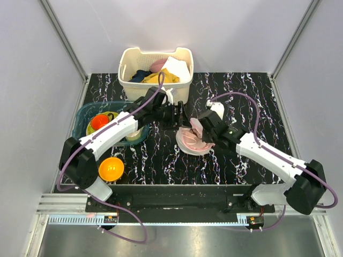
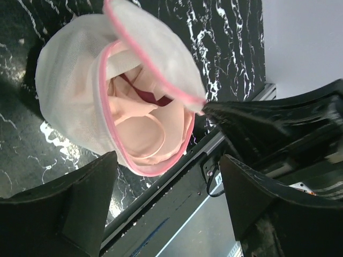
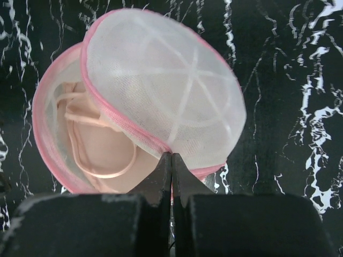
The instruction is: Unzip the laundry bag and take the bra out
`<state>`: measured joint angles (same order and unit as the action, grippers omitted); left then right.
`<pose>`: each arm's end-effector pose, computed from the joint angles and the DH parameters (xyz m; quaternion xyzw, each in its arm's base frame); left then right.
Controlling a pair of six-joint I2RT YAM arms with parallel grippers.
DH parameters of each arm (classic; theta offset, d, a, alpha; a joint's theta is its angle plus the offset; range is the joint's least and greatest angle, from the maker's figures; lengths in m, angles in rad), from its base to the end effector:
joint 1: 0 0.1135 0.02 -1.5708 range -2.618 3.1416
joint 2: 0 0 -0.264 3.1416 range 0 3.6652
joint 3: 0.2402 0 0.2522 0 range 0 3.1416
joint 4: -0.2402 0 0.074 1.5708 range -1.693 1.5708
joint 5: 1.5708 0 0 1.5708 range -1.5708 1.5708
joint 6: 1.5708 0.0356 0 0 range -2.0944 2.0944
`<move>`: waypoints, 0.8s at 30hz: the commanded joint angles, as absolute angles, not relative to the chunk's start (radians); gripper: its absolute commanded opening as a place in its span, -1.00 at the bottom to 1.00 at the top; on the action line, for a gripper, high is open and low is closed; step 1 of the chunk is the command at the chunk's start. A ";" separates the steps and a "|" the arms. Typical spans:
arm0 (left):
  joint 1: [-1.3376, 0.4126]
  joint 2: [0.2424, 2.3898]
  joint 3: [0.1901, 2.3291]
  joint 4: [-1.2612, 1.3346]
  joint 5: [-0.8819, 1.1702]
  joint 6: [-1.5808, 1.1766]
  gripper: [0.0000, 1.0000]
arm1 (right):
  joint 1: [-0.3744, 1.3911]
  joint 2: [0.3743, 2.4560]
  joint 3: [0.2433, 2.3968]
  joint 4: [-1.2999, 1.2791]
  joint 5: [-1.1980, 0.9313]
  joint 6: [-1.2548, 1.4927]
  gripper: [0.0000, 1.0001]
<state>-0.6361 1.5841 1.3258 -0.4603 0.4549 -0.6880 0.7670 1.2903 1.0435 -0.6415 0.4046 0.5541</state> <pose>0.2766 -0.2237 0.3031 0.0702 0.8893 -0.4095 0.1914 0.2016 0.1748 0.2827 -0.0312 0.9250 0.0516 0.3750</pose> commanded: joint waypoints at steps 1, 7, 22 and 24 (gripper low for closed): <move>-0.641 1.522 1.279 -0.445 0.433 -0.684 0.60 | 0.769 1.232 1.057 -0.675 0.535 0.653 -1.00; -0.702 1.493 1.356 -0.505 0.394 -0.634 0.44 | 0.767 1.157 1.002 -0.676 0.603 0.776 -1.00; -0.859 1.814 1.601 -0.680 0.123 -0.540 0.41 | 0.749 0.950 0.827 -0.675 0.606 0.925 -1.00; -0.861 1.864 1.627 -0.719 0.074 -0.541 0.43 | 0.749 0.936 0.810 -0.675 0.607 0.931 -1.00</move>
<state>-0.8528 1.7969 1.5513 -0.6487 0.2073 -0.5667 0.7551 0.9798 0.8318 -0.6781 0.5663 0.8787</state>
